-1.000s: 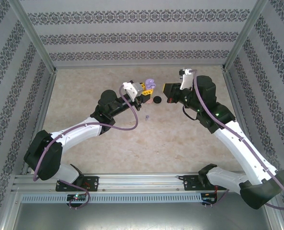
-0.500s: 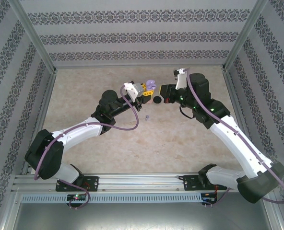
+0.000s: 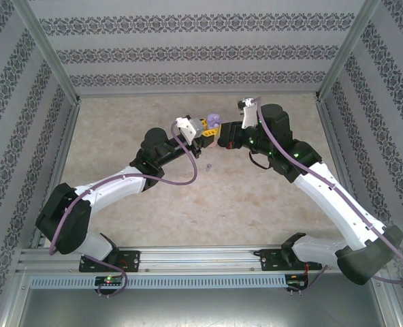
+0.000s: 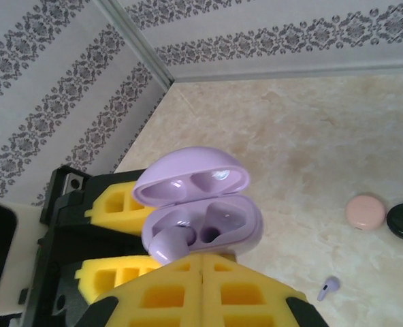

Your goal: Insert wireless bluetooth earbuds into charging case

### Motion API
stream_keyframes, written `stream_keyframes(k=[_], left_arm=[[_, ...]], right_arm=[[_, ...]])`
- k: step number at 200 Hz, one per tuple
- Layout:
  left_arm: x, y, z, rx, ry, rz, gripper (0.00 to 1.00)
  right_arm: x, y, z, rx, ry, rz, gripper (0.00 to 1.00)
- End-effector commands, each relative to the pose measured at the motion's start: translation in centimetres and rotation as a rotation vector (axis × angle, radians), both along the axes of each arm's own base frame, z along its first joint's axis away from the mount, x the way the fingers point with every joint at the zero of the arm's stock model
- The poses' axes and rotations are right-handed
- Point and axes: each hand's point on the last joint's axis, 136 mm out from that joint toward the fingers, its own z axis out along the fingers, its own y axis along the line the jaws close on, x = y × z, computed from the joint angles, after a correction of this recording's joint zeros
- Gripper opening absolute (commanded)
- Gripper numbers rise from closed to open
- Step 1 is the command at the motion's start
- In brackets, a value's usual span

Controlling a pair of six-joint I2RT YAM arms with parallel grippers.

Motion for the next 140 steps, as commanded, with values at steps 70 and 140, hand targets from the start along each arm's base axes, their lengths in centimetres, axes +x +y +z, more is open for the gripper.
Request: stream_keyframes(k=[70,140], left_arm=[[-0.3,-0.2,0.3,-0.019,-0.029,-0.02,0.0],[0.9,3.4,0.2,-0.049,-0.032,0.12,0.0]], right_arm=[[-0.5,1.3,2.9,0.035,-0.059,0.033,0.0],[-2.0,-2.3,1.2,0.005,-0.03,-0.067,0.19]])
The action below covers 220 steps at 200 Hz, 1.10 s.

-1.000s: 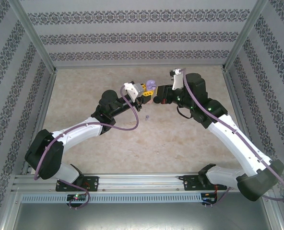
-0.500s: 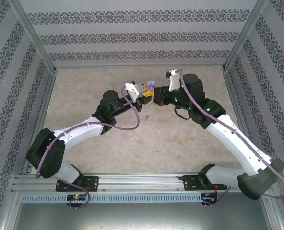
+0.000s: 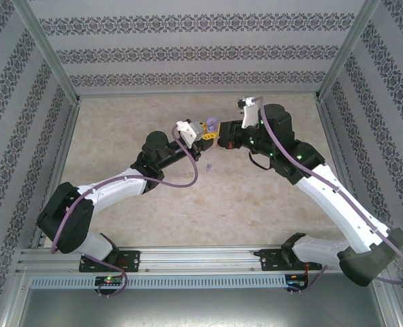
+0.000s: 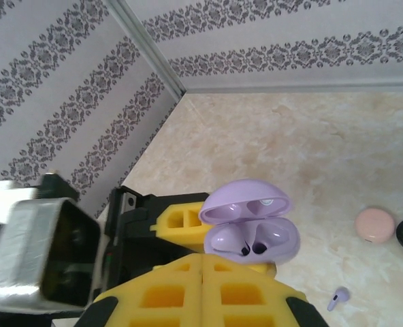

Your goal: Insert wireless bluetooth earbuds into charging case

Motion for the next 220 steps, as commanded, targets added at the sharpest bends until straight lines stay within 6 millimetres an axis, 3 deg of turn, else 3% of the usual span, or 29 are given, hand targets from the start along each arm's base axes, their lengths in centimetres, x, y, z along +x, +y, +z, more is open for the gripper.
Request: stream_keyframes(k=[1,19,34,59,83,118,166,220], left_arm=[[0.4,2.8,2.6,-0.069,-0.068,0.084,0.0],[0.5,4.4,2.5,-0.085,-0.062,0.126,0.0],[0.4,5.6,2.5,-0.097,-0.059,0.157,0.0],[0.1,7.6,2.6,-0.116,-0.061,0.217,0.0],[-0.4,9.5,2.9,-0.157,-0.061,0.27,0.0],[-0.9,11.3,2.9,-0.18,-0.058,0.322,0.0],[-1.0,13.0,3.0,-0.196,-0.058,0.376,0.0],[-1.1,13.8,3.0,-0.211,-0.058,0.397,0.0]], right_arm=[[-0.9,-2.3,-1.1,-0.017,0.02,-0.068,0.2],[-1.0,-3.5,-4.2,-0.059,0.09,-0.114,0.44],[-0.7,-4.3,-7.2,-0.082,0.166,-0.145,0.58],[0.2,-4.8,-12.3,-0.128,0.298,-0.205,0.7],[1.7,-4.9,-17.0,-0.184,0.43,-0.289,0.76],[3.4,-3.3,-22.0,-0.273,0.608,-0.346,0.77],[5.4,-2.0,-27.5,-0.418,0.767,-0.468,0.68],[6.8,0.0,-31.1,-0.472,0.865,-0.532,0.62]])
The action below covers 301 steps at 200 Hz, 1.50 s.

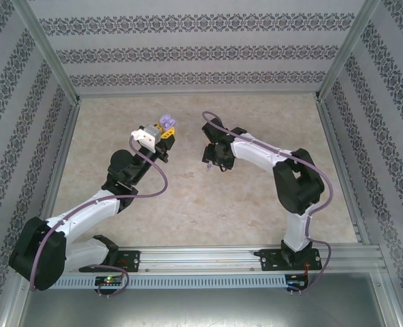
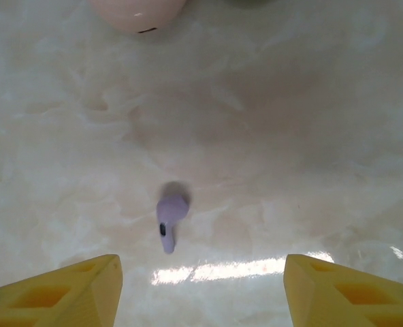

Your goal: Insert wireless bluetooth earbuds into charging case

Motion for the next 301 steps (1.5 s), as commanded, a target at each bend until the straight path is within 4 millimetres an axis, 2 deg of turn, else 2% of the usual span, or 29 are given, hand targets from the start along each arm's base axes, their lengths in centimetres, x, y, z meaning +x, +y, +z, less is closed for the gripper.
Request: stream_keyframes(k=[1,40,119,183,301], left_arm=[[-0.4,1.1,1.6,-0.052,-0.051,0.024,0.0],[-0.4,1.3,1.3,-0.057,-0.049,0.021,0.0],[-0.6,1.5,1.1,-0.065,-0.05,0.02,0.0],[-0.7,1.8,1.2,-0.063,-0.055,0.028,0.0],[-0.9,2.1,1.3,-0.065,-0.055,0.033,0.0]], right_arm=[[0.0,-0.1,-0.7,-0.061,0.036,-0.059,0.62],[0.8,0.9,-2.3,-0.098,0.068,-0.063,0.57],[1.5,2.3,-3.3,-0.142,0.087,-0.049,0.49],[1.6,2.3,-4.2,-0.165,0.107,-0.049,0.41],[1.1,2.5,-5.7,-0.158,0.131,-0.046,0.35]])
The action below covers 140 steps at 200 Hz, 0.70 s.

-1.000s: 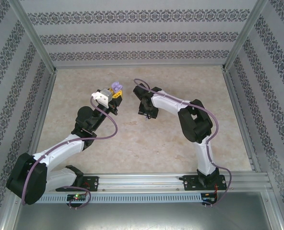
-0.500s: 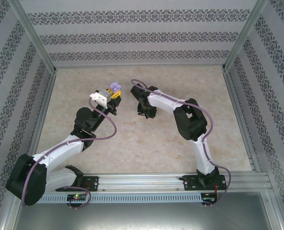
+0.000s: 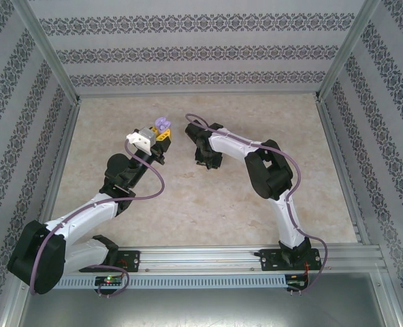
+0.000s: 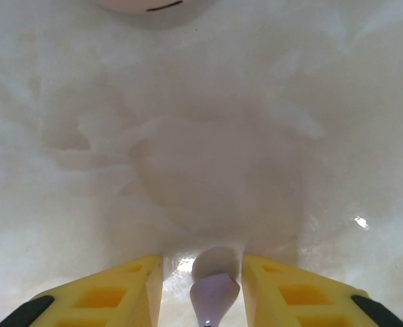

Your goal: Insert wireless bluetooth earbuds into charging case

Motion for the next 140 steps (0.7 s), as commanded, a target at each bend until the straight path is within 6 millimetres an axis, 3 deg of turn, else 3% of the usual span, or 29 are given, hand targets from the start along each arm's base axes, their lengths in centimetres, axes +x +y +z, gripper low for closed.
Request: stream_keyframes(k=[1,69,140], left_arm=[[-0.5,0.9,1.8,-0.04,-0.057,0.012,0.0],[-0.5,0.8,1.8,-0.034,-0.052,0.007,0.0],[-0.5,0.4,2.3,-0.032,-0.049,-0.015,0.0]], right_arm=[[-0.5,0.0,-1.2,-0.025,0.018,-0.004,0.35],[-0.7,-0.4,-1.8,-0.021,0.019,0.003,0.28],[-0.2,0.0,0.3,0.03,-0.063,0.033,0.21]])
